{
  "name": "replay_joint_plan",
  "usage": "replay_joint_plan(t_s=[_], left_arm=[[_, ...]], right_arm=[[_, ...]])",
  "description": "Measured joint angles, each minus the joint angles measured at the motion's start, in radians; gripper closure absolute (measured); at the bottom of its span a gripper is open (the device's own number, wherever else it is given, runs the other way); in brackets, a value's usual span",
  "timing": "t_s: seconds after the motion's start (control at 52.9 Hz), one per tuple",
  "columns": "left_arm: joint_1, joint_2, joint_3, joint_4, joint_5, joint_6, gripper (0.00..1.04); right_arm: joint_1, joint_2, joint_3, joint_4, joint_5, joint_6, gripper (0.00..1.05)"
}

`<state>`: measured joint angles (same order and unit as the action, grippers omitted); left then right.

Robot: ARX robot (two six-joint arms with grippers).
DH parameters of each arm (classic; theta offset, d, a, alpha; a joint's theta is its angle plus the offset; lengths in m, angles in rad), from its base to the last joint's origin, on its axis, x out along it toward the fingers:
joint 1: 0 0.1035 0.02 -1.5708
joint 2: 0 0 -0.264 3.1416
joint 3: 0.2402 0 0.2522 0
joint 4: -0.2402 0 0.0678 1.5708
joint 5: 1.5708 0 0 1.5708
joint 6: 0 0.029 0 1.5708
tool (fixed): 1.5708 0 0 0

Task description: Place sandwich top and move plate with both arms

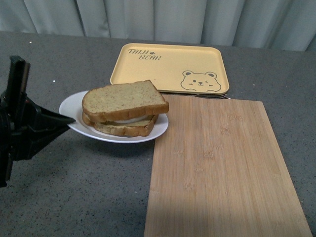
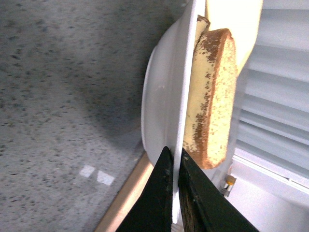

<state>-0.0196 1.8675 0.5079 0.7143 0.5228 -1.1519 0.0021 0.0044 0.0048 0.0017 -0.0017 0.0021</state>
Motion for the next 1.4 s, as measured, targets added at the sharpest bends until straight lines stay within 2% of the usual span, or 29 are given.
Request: replay_joint_plan(t_s=[0.246, 0.378, 0.888, 1.152, 1.398], left_arm=[[-0.007, -0.08, -0.004, 0.108, 0.06, -0.111, 1.01], [-0.033, -0.061, 0.056, 0.114, 0.064, -0.136, 1.01], [-0.225, 0.366, 0.623, 0.082, -0.026, -0.256, 1.01], [-0.257, 0.559, 0.863, 0.028, -0.031, -0.294, 1.01], [-0.255, 0.634, 0.958, 0.004, -0.018, -0.292, 1.01]], right_arm=[[0.0, 0.0, 0.0, 0.0, 0.0, 0.0, 0.09], [0.0, 0.0, 0.0, 0.0, 0.0, 0.0, 0.09], [0.0, 0.0, 0.0, 0.0, 0.0, 0.0, 0.09], [0.0, 0.0, 0.0, 0.0, 0.0, 0.0, 0.09], [0.0, 0.0, 0.0, 0.0, 0.0, 0.0, 0.09]])
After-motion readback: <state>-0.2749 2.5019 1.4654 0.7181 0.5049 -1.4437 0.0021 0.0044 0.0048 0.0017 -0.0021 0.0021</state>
